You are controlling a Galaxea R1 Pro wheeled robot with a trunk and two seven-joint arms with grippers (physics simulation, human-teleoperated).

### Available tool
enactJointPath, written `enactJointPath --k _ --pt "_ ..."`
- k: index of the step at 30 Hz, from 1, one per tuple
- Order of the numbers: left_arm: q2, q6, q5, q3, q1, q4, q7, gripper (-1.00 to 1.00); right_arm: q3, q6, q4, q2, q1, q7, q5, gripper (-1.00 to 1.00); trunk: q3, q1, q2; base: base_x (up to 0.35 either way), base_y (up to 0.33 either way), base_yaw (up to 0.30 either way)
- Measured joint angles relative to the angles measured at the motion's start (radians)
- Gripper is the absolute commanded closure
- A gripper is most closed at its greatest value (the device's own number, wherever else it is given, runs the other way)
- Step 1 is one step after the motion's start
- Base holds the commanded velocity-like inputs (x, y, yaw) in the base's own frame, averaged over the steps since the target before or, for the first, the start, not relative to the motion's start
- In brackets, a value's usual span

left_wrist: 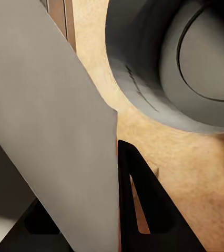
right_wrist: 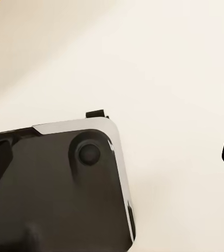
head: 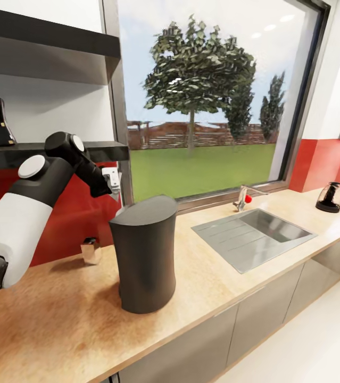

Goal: Set up a coffee station on the kitchen countertop: keep the coffee maker on the countertop, move the bottle of coffee from the kitchen shelf to the counter next to the coffee maker, place a paper coffee filter on top of the coffee maker, put the saucer next to the coffee maker with the coffee cup on the saucer, and place the electric kettle next to the coffee maker.

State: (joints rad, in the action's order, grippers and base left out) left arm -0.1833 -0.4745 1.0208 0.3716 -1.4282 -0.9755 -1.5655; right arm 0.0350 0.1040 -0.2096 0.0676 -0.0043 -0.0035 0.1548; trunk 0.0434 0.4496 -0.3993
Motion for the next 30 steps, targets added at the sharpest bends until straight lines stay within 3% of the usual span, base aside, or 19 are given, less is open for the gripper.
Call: enactJointPath --k 11,23,30 --pt "-0.001 0.0 0.0 0.0 0.003 -0.001 0.0 1.0 -0.001 0.0 0.0 0.0 0.0 0.0 0.0 -1.0 0.0 0.0 0.0 0.008 0.011 -0.113" --pt "-0.001 -0.003 -0.002 -0.002 0.004 -0.001 0.0 1.0 -0.003 0.0 -0.001 0.0 0.0 -0.001 0.0 -1.0 0.0 0.0 0.0 0.0 0.0 -0.012" --pt "0.0 0.0 -0.003 -0.038 0.006 -0.001 0.0 1.0 -0.003 0.0 0.0 0.0 0.0 0.0 -0.001 -1.0 0.0 0.0 0.0 0.0 0.0 0.0"
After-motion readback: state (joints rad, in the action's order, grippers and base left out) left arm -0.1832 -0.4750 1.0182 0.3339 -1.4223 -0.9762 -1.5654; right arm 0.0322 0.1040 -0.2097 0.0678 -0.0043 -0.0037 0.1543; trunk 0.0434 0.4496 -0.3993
